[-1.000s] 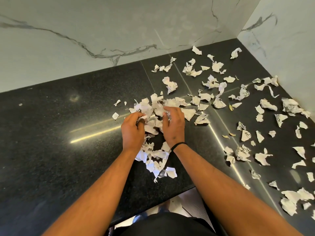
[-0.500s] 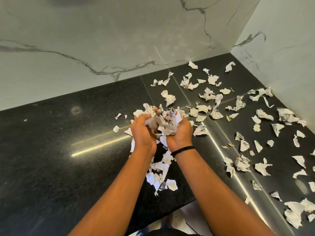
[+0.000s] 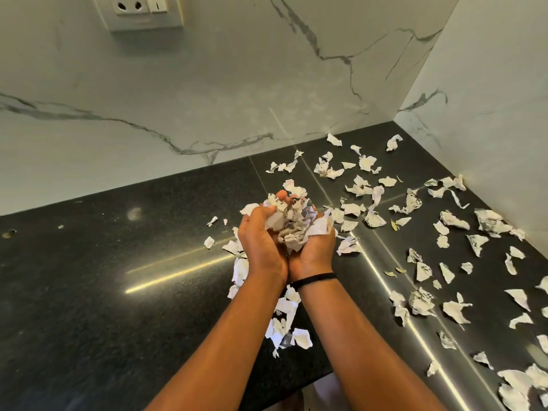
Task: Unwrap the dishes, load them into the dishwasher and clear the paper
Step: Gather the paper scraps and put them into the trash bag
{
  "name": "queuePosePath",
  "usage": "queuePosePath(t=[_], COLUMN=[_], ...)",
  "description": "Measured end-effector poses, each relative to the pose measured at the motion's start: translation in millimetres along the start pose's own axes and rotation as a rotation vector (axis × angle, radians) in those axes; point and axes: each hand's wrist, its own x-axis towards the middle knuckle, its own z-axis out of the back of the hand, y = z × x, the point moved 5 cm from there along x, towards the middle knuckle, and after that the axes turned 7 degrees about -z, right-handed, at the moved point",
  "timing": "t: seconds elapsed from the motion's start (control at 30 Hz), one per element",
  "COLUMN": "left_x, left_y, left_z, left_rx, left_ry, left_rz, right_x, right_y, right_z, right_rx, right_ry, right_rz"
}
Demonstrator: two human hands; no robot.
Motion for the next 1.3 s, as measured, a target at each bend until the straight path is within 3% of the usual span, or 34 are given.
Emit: queuePosePath(t=[0.27, 0.8, 1.3], left_x=[-21.1, -40.8, -76.8], left_y=[-32.5, -88.5, -83.7], left_z=[-9.5, -0.4, 9.8], left_rx=[0.001, 0.026, -0.016], left_ry=[0.076, 0.152, 0.084], left_rz=[-0.121, -0.173, -0.202], right_x=[-15.4, -45.2, -56.6], right_y=[-3.0, -30.5, -33.4], right_z=[-13.7, -56.3, -35.5], right_rx=[0.037, 0.202, 0.128], right_ry=[0.035, 0.150, 0.226], right_rz=[0.108, 0.147, 0.092])
